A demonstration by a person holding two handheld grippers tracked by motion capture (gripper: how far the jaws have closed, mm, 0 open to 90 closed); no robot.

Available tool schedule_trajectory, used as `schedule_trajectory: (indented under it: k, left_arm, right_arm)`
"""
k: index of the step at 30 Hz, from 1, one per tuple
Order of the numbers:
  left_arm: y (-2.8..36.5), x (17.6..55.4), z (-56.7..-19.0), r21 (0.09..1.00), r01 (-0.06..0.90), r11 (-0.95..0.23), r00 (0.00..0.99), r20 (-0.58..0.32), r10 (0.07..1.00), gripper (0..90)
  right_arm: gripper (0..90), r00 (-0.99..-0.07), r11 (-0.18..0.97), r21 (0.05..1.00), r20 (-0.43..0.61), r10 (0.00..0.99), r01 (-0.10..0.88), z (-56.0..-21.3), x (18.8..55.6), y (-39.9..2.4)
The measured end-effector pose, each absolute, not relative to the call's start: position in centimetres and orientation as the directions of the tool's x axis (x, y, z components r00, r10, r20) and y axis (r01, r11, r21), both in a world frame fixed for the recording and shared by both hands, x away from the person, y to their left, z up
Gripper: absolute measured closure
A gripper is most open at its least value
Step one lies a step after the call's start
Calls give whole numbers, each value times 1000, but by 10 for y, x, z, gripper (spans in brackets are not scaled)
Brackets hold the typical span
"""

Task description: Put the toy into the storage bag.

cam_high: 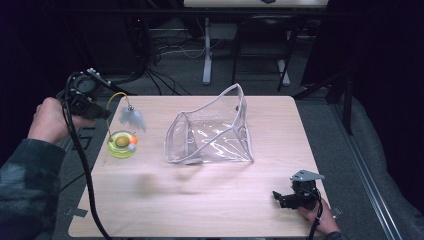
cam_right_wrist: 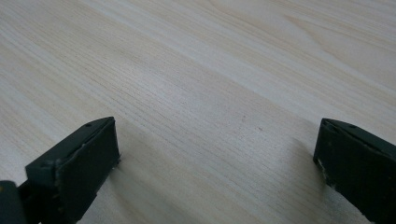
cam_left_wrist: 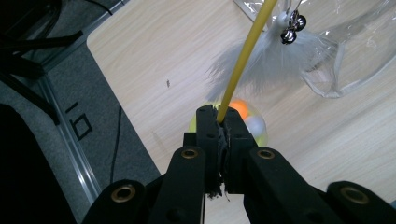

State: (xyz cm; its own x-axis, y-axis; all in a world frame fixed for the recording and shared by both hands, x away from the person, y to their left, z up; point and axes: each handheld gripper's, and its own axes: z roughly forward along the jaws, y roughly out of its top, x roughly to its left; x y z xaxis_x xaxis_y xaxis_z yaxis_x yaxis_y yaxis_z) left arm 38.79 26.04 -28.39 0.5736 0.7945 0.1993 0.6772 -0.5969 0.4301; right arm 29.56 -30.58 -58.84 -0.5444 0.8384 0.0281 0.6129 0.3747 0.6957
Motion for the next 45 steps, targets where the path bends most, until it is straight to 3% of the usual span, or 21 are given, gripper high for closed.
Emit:
schedule_trajectory:
  k: [45]
  left_arm:
    - [204, 411, -236, 399, 611, -684, 645, 249, 722, 878]
  right_arm:
    - [0, -549, 368, 695, 45, 835, 617, -588, 296, -306]
